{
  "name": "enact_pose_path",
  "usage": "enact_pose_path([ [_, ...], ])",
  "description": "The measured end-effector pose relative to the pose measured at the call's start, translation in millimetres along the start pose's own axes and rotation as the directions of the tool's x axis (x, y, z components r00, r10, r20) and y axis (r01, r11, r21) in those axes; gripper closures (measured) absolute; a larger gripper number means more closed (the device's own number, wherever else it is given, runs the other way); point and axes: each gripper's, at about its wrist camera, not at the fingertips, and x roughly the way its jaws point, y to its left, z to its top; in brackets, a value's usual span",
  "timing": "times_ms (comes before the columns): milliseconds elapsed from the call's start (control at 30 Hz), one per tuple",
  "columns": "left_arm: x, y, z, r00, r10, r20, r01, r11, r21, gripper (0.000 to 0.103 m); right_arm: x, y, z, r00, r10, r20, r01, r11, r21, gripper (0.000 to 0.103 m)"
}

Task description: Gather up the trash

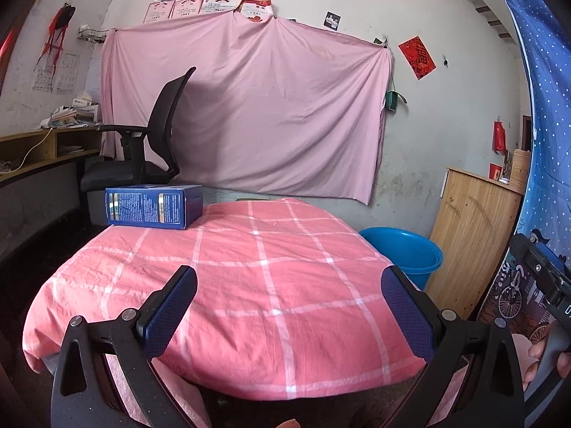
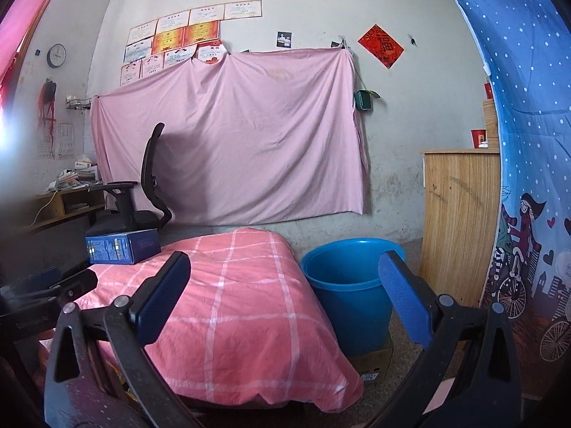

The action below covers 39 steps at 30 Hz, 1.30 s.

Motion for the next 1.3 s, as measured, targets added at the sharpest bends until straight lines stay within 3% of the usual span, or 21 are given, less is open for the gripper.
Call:
enact_pose_path([
  [367, -8, 2, -12, 0.999, 0.033, 0.003, -0.033, 0.999, 0.001, 0.002, -11, 8, -14, 1.000, 0.004, -0.010, -0.004, 1.000, -0.021, 0.000],
  [1300, -11, -1, -14, 0.999, 0.037, 0.016, -0.037, 0.999, 0.016, 0.002, -14, 3, -15, 1.000, -0.011, -0.006, 0.011, 1.000, 0.000, 0.000],
])
